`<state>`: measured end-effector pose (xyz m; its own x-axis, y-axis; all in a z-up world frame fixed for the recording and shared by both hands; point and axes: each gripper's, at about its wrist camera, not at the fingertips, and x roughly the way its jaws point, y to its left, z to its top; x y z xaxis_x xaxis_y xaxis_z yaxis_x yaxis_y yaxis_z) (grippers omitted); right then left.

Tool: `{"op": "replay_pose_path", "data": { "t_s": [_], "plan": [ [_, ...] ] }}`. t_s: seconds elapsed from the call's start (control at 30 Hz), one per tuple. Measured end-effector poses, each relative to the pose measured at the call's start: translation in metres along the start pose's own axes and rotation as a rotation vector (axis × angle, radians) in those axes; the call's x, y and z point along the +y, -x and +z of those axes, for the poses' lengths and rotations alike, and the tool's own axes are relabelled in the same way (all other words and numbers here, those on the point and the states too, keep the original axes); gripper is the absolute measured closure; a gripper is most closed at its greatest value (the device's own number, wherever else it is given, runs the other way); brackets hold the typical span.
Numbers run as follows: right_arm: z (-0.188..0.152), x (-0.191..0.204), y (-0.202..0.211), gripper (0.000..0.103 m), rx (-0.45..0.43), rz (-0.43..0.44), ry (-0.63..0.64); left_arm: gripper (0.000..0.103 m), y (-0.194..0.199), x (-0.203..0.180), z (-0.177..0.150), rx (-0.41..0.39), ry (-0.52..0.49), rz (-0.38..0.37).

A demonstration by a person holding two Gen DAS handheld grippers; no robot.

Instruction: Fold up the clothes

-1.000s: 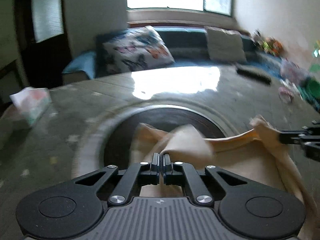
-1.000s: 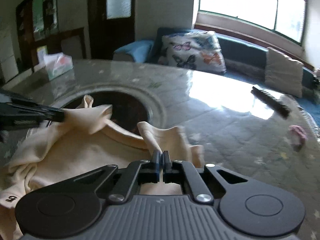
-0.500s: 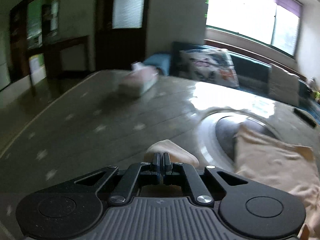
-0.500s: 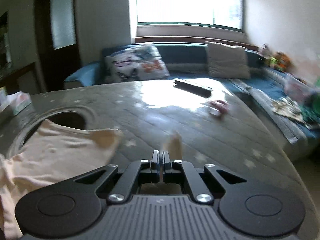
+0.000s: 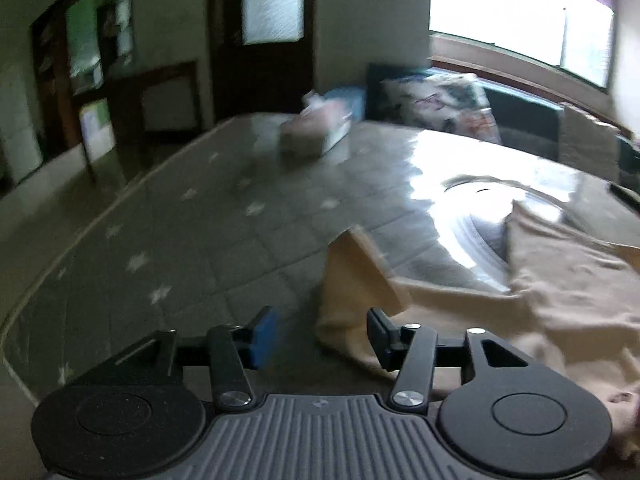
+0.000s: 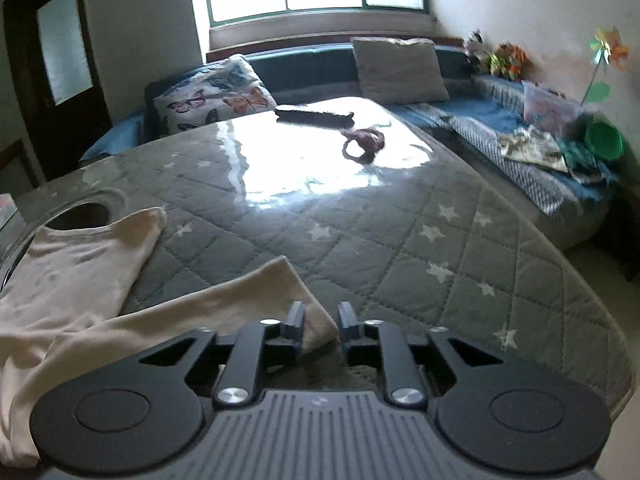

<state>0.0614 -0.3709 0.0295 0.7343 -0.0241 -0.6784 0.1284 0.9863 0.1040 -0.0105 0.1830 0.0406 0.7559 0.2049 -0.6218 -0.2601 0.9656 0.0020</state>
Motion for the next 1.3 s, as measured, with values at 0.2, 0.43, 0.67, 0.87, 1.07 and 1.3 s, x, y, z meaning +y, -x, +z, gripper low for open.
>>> {"op": "replay_pose_path", "data": {
  "t_s": [0.2, 0.43, 0.67, 0.87, 1.07, 1.3],
  "plan": [
    [-0.009, -0.003, -0.011, 0.077, 0.027, 0.019, -0.014, 0.047, 0.018, -0.052, -0.001, -0.026, -0.139, -0.17],
    [-0.014, 0.0, -0.008, 0.096, 0.006, 0.041, -0.008, 0.05, 0.013, -0.11, 0.005, -0.034, -0.249, -0.33],
    [-0.01, -0.01, 0.024, 0.096, -0.08, -0.046, 0.039, 0.063, -0.002, -0.154, -0.013, 0.044, -0.371, -0.47],
    [-0.012, -0.033, 0.036, 0.097, -0.095, -0.158, 0.035, 0.066, 0.005, -0.176, -0.044, 0.116, -0.503, -0.591],
    [-0.02, -0.054, 0.016, 0.096, -0.028, -0.234, -0.025, 0.066, 0.017, -0.182, -0.054, 0.121, -0.571, -0.647],
    [-0.011, -0.017, 0.041, 0.092, -0.072, -0.076, 0.102, 0.056, 0.024, -0.175, -0.033, 0.05, -0.518, -0.637]
  ]
}}
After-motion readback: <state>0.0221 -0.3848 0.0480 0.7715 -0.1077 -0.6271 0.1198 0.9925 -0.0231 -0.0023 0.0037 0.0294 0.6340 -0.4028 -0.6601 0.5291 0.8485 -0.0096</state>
